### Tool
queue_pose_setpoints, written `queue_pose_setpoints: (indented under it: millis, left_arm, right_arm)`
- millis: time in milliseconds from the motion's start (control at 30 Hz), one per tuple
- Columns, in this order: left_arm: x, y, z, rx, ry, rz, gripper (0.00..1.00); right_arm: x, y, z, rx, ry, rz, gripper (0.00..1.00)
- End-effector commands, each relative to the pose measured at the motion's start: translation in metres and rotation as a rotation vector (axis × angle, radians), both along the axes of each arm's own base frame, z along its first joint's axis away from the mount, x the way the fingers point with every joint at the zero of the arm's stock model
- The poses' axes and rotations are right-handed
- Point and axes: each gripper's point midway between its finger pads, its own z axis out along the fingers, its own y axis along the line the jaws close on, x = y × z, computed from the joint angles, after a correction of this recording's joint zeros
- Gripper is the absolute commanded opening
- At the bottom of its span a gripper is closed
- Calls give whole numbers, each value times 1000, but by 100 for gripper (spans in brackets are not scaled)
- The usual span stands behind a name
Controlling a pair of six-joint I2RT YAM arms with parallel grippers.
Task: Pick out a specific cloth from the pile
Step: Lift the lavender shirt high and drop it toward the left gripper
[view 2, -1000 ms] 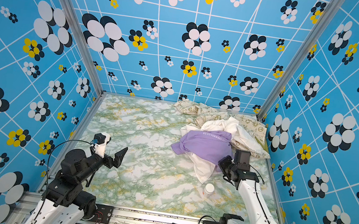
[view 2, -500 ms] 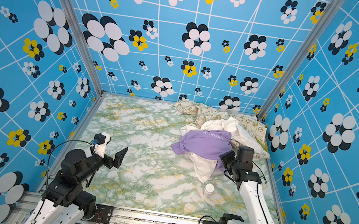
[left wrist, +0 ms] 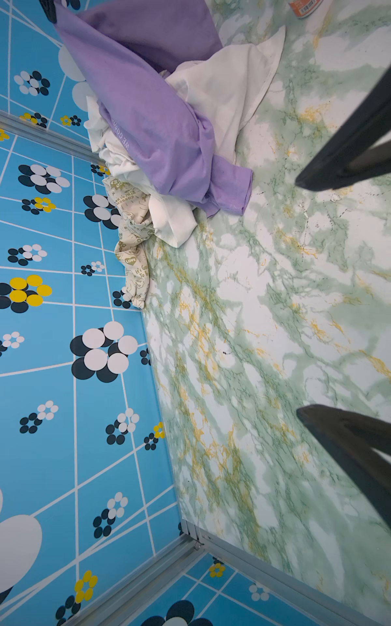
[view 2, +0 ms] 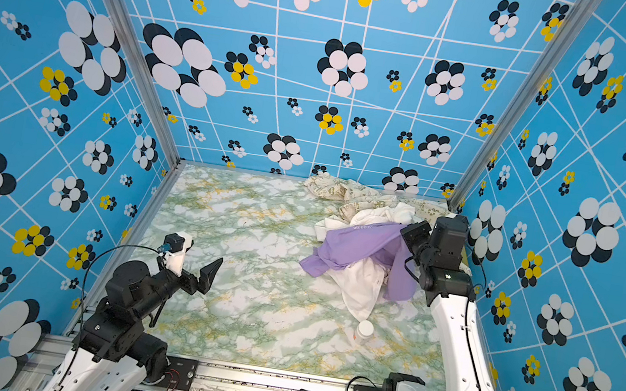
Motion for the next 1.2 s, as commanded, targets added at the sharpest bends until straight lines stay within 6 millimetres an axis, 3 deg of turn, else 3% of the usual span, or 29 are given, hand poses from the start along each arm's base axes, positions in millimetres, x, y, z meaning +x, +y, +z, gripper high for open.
queue_pose_setpoints:
  millis: [0, 233, 433, 600, 800, 900, 1000, 1167]
  left_arm:
    - [-2, 1, 7, 10, -28, 2, 99]
    - [-2, 0, 8, 9, -29, -1, 99]
    - [-1, -2, 7, 4, -28, -12, 99]
    - [-1, -3, 7, 4, -24, -17, 99]
    - [-1, -3, 7, 4, -25, -17, 99]
    - [-1, -3, 7, 4, -26, -17, 99]
    - [-1, -3, 7, 4, -25, -18, 99]
    - [-1, -3, 7, 4, -26, -16, 99]
  right_arm:
    - [15, -10, 57, -47, -151, -37, 0]
    - [40, -6, 136, -41, -325, -19, 0]
    - [59, 19, 193, -33, -461, 61, 0]
    - [66, 60, 247, -74, -570, 181, 0]
    - [59, 133, 301, -170, -694, 380, 0]
    - [50, 175, 309, -188, -730, 522, 0]
    - [43, 219, 297, -187, -719, 675, 0]
    - [32, 290, 236, -221, -588, 928, 0]
